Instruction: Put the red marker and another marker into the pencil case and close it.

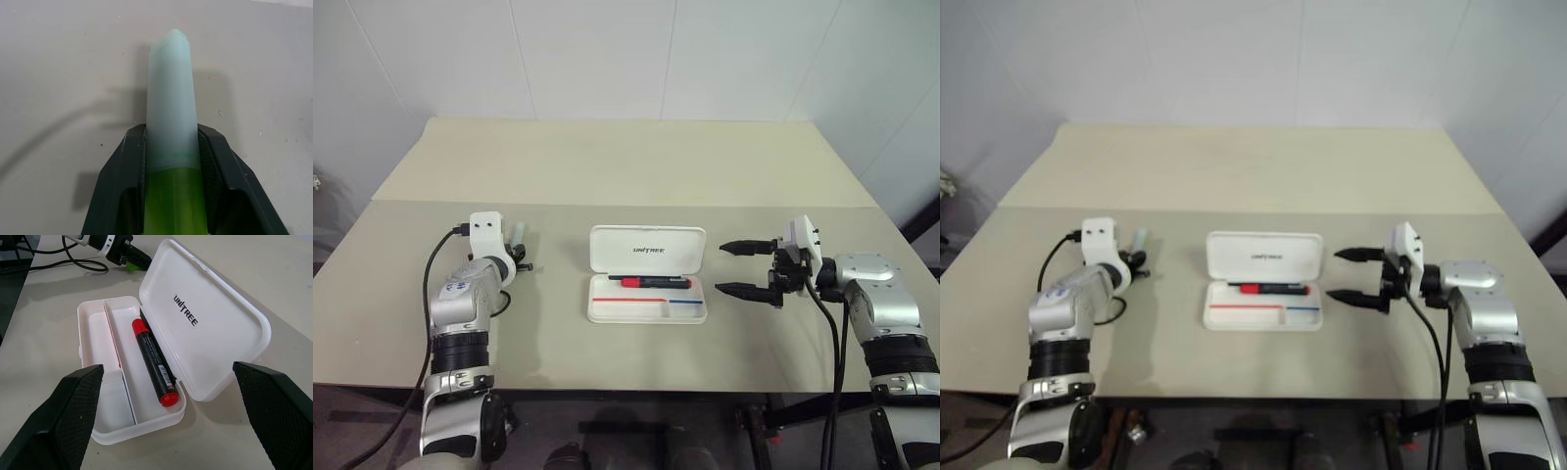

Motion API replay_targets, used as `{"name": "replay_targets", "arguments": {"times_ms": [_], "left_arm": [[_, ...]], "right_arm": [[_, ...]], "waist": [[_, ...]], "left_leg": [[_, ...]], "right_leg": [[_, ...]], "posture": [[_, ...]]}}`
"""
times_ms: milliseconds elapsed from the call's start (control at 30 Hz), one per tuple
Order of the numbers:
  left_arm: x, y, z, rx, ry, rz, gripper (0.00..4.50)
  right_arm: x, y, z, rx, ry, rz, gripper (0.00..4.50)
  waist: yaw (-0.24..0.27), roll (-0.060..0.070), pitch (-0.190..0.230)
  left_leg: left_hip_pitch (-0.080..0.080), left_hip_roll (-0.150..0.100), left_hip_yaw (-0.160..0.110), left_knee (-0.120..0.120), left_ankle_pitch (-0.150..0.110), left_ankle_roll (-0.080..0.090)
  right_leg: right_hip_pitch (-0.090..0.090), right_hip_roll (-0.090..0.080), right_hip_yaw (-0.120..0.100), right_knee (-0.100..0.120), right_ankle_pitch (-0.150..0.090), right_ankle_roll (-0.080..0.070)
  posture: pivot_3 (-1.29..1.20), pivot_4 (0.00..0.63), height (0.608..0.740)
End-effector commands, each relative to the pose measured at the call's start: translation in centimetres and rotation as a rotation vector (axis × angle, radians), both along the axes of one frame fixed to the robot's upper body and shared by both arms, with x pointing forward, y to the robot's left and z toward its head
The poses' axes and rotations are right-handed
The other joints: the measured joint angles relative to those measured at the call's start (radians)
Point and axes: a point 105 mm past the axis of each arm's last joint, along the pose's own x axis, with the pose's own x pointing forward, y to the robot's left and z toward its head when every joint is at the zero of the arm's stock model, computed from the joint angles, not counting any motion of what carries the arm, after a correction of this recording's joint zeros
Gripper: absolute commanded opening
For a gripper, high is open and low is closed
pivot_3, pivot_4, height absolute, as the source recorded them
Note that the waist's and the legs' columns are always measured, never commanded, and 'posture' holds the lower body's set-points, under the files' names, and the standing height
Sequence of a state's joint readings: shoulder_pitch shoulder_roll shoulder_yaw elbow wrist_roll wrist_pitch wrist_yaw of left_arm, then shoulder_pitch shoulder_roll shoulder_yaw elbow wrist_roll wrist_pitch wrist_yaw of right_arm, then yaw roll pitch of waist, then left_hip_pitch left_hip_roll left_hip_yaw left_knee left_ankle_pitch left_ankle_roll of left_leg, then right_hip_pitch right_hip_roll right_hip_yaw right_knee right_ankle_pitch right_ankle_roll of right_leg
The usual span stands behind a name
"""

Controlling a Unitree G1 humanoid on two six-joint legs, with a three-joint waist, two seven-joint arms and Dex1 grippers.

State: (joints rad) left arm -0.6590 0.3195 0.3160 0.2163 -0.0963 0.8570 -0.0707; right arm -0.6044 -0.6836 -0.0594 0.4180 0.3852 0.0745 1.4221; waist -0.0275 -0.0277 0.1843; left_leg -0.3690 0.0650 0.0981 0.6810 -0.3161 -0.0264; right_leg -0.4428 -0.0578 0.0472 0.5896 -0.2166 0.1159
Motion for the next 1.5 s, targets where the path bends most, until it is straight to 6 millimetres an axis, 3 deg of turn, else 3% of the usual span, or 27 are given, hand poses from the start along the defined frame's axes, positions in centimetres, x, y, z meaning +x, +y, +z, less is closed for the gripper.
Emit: {"name": "replay_targets", "arguments": {"times_ms": [33,233,433,667,900,1167,1333,1500], "left_arm": [[-0.1,-0.3,1.4,0.033,-0.033,-0.037,1.01],[-0.2,-0.5,2.4,0.140,-0.045,-0.089,1.01],[-1.5,-1.8,5.7,0.252,-0.125,-0.262,1.01],[-4.8,-3.4,9.0,0.378,-0.154,-0.576,1.01],[-6.9,-7.1,12.7,0.447,-0.256,-0.892,1.01],[-8.2,-12.0,11.5,0.635,-0.286,-1.259,1.01],[-8.8,-14.1,10.3,0.685,-0.330,-1.374,1.01],[-9.3,-15.0,7.9,0.726,-0.326,-1.436,1.01]], "right_arm": [[-0.1,-0.2,1.4,0.008,-0.056,0.003,4.50],[0.0,0.0,1.4,0.010,-0.055,0.006,4.50],[-0.1,0.0,1.3,0.011,-0.054,0.007,4.50],[-0.2,-0.3,1.2,0.008,-0.052,-0.004,4.50],[-0.2,-0.4,1.1,0.011,-0.055,-0.014,4.50],[-0.3,-0.3,1.2,0.017,-0.065,-0.022,4.50],[-0.6,-0.7,1.2,0.017,-0.070,-0.042,4.50],[-1.1,-1.0,1.1,0.018,-0.070,-0.059,4.50]], "waist": [[0.000,0.000,0.000],[-0.001,0.000,0.000],[-0.002,0.000,0.000],[-0.005,0.000,0.000],[0.001,0.000,0.000],[-0.003,0.000,0.000],[-0.001,0.000,0.000],[-0.003,0.000,0.000]], "left_leg": [[0.000,0.000,0.000,0.000,0.000,0.000],[-0.001,0.000,0.000,-0.001,0.000,0.000],[-0.002,0.000,0.000,-0.002,-0.001,0.000],[-0.001,0.001,0.001,-0.003,-0.001,0.000],[-0.002,0.001,0.001,-0.002,-0.002,0.001],[-0.002,0.001,0.002,-0.003,-0.002,0.002],[-0.002,0.000,0.002,-0.002,-0.002,0.002],[-0.001,0.000,0.003,-0.002,-0.003,0.003]], "right_leg": [[0.000,0.000,0.000,0.000,0.000,0.000],[0.000,0.000,0.000,0.000,0.000,0.000],[0.000,0.000,0.000,-0.001,0.000,0.000],[-0.001,0.000,0.000,-0.001,0.000,0.000],[-0.001,0.000,0.000,-0.004,-0.001,-0.001],[-0.001,0.000,0.000,-0.004,-0.001,-0.001],[-0.001,0.000,0.001,-0.004,-0.001,-0.001],[-0.001,0.000,0.002,-0.004,-0.001,-0.001]], "posture": [[0.00,0.150,0.740],[0.00,0.150,0.740],[0.00,0.150,0.740],[0.00,0.150,0.740],[0.00,0.150,0.740],[0.00,0.150,0.740],[0.00,0.150,0.740],[0.00,0.150,0.740]]}}
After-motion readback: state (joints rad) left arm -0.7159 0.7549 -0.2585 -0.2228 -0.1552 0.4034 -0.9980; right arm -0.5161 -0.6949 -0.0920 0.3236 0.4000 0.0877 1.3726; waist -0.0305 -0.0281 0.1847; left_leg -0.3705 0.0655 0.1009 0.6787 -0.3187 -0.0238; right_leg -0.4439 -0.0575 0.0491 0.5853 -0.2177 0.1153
